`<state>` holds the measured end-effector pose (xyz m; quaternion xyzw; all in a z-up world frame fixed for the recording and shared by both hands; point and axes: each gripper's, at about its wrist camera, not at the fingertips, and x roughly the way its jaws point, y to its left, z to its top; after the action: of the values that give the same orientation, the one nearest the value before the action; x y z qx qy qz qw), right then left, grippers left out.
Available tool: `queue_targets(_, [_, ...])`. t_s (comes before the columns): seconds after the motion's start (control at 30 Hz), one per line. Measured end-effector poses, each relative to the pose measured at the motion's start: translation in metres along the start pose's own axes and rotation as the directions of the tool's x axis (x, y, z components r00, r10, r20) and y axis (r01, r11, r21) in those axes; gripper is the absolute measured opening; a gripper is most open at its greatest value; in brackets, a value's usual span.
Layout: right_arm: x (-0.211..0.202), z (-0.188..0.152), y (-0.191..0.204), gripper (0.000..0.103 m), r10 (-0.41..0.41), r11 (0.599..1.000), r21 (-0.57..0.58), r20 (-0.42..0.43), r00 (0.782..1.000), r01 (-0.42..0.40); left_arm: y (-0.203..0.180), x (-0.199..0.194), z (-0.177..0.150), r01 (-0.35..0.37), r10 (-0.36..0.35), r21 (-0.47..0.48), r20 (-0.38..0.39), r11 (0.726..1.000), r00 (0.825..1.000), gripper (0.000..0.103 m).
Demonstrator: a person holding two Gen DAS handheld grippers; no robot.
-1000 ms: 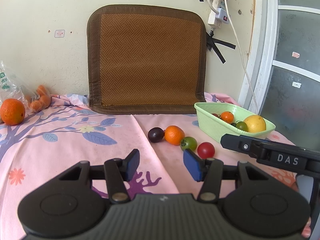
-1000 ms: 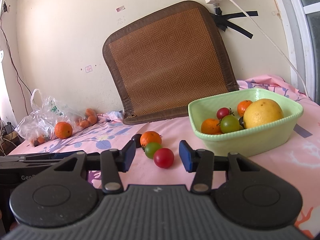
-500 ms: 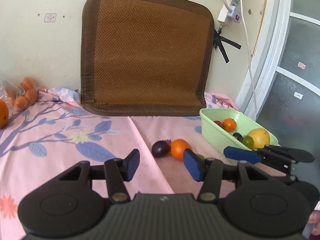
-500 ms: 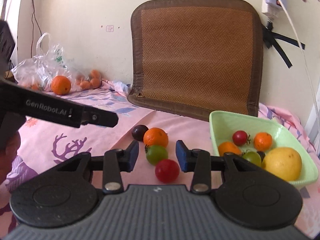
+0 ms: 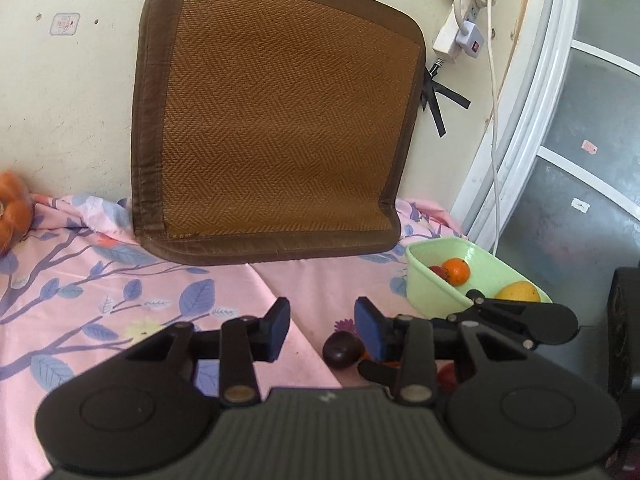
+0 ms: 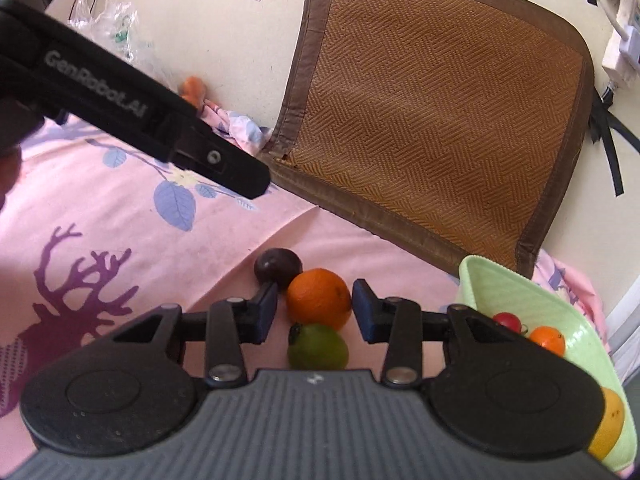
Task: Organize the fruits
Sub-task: 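Grasp another dark tomato with the left tool while the right tool grasps an orange tomato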
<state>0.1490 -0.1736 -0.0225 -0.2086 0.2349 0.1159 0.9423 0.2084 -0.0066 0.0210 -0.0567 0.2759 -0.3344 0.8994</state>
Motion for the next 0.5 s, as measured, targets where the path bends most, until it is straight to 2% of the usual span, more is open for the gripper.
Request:
queue_targets(0.1, [-0.007, -0.001, -0.005, 0.036, -0.001, 1.0, 0.032, 0.03, 1.0, 0.0, -0.002, 0.002, -0.001, -0.019, 0.019, 0.028, -0.017, 0.999, 1.0, 0.036])
queue_targets(0.23, [-0.051, -0.007, -0.019, 0.036, -0.039, 0.992, 0.122, 0.172, 0.984, 0.018, -0.013, 0.009, -0.001, -0.017, 0.019, 0.068, -0.029, 0.998, 0.999, 0.04])
queue_targets(0.3, [-0.074, -0.015, -0.027, 0.036, -0.05, 0.987, 0.161, 0.213, 0.976, 0.015, -0.023, 0.015, -0.001, -0.011, 0.015, 0.106, -0.041, 0.994, 0.999, 0.04])
queue_targets(0.43, [-0.108, -0.038, -0.036, 0.036, -0.048, 0.978, 0.21, 0.209, 0.977, 0.003, -0.043, 0.044, -0.006, -0.034, 0.06, 0.221, -0.11, 0.975, 0.992, 0.04])
queue_targets(0.5, [-0.116, -0.049, -0.037, 0.036, -0.053, 0.974, 0.226, 0.187, 0.981, 0.009, -0.05, 0.062, -0.012, -0.076, 0.126, 0.285, -0.163, 0.955, 0.979, 0.04])
